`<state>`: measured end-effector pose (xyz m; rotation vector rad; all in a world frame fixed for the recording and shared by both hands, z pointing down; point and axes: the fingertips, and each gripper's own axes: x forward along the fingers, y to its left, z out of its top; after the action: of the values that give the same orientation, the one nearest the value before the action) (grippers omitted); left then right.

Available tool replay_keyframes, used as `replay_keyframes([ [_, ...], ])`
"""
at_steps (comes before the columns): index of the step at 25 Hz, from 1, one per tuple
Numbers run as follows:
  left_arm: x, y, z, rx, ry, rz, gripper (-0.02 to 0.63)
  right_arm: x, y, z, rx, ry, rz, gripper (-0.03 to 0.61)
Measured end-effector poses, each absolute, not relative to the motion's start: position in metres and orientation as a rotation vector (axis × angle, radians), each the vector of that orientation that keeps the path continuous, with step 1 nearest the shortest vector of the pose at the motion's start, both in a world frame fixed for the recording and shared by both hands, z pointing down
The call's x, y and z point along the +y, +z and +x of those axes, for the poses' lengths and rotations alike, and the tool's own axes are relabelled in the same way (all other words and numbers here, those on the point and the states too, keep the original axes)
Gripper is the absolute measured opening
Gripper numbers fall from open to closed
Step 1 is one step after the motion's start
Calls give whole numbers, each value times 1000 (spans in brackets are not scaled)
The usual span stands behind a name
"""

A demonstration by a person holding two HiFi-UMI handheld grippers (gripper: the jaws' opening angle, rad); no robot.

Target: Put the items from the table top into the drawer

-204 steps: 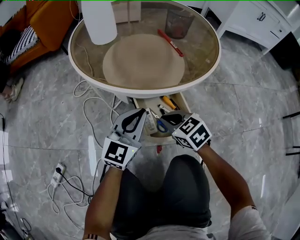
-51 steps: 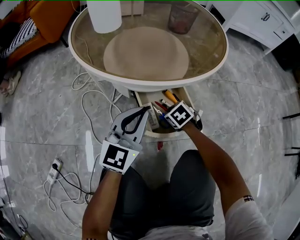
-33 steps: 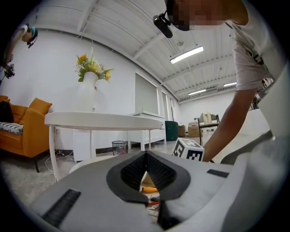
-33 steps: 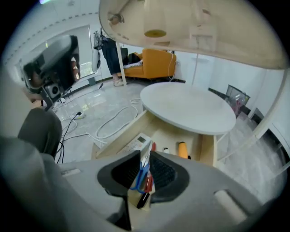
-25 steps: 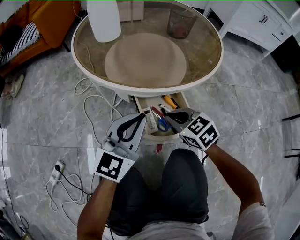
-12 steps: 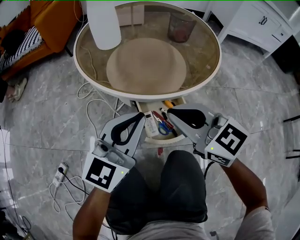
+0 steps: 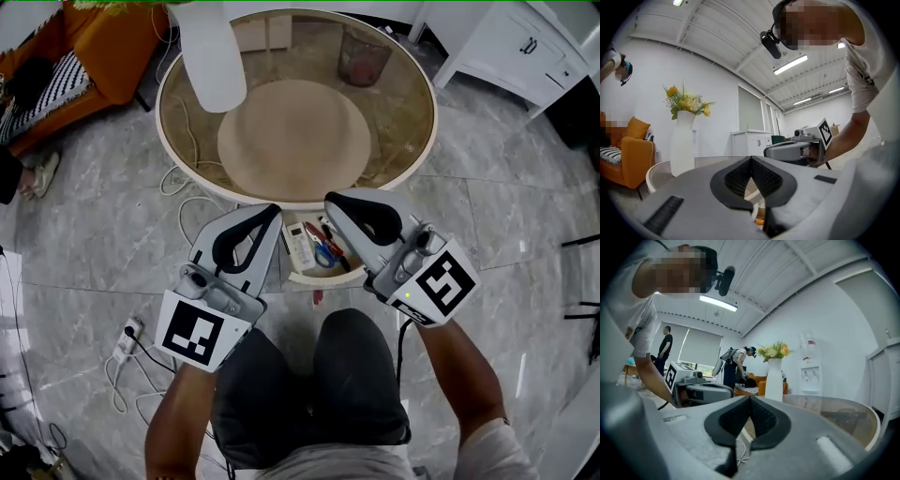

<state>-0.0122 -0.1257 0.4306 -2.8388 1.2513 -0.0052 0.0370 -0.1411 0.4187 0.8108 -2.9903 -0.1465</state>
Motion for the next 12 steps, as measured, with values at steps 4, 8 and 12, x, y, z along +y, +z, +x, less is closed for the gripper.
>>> replay_keyframes([
  [4,-122,400,-10,1215,-5,-2854,0,-138,392,30,-2993,-151,819,0],
  [8,-117,364,-15,1246,8,-2863,0,-130,363,24,-2998,-101,822,0],
  [12,-113,330,-20,1284,3,-2865,0,-125,331,22,-2989,-82,844,0],
])
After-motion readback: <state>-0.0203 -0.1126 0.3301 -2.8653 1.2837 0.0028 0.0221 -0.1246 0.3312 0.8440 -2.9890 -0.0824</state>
